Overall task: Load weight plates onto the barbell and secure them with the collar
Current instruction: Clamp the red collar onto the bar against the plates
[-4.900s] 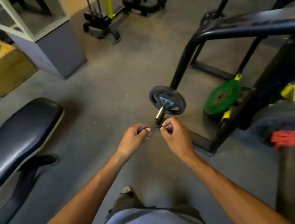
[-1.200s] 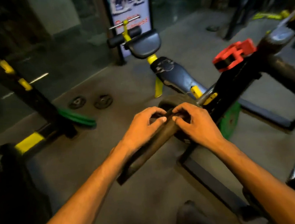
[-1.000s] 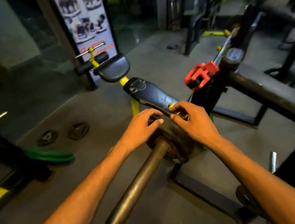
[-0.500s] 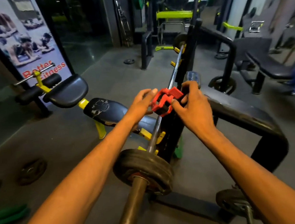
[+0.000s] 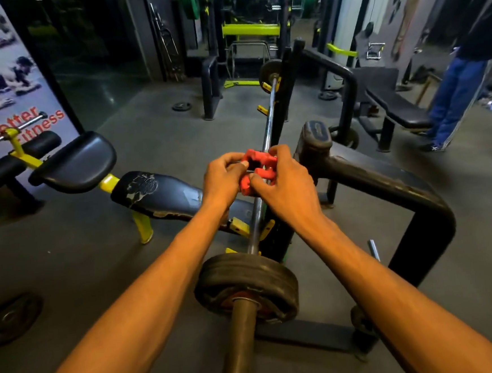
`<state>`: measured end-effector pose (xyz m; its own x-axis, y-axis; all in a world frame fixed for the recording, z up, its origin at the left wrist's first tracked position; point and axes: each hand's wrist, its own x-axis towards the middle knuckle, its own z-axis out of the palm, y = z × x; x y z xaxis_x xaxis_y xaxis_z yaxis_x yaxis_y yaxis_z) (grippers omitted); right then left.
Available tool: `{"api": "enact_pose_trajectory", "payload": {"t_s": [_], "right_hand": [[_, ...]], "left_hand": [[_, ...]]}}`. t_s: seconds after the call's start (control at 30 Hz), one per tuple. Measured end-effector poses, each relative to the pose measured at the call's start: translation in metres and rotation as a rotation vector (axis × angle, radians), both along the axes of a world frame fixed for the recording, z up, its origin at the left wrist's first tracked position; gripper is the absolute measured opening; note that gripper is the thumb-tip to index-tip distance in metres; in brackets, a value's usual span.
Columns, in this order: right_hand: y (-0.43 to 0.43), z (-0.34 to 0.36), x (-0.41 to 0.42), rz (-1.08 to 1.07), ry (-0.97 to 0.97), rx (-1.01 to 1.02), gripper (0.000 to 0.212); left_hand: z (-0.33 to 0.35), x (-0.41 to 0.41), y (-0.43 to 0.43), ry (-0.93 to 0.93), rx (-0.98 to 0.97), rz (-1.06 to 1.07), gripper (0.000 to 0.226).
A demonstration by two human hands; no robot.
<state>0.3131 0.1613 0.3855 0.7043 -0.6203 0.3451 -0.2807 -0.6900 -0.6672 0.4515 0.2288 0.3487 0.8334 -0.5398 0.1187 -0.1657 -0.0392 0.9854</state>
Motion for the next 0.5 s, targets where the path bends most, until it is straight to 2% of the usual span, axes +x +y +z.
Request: {"api": "enact_pose_trajectory", "payload": {"t_s": [0.13,0.3,0.37,0.5], "right_hand": [[0.040,0.001,-0.015,0.119,-0.051,0.106,0.044],[0.085,-0.027,-0.056,0.311,-0.016,0.274,0.039],[0.101,-0.045,-0.072,0.358,0.013,0.320,0.043],[0.128,-0.075,-0.108,0.368,0.007,0.491,0.053]], "left_hand": [[0.005,-0.022,0.063,0.024,-0.073,0.048,0.014],[-0.016,-0.064,0.159,0.151,-0.053,-0.028,0.011],[-0.032,-0.084,0.191,0.221,-0.040,-0.070,0.010],[-0.067,-0.125,0.236,0.340,-0.031,-0.122,0.031]]}}
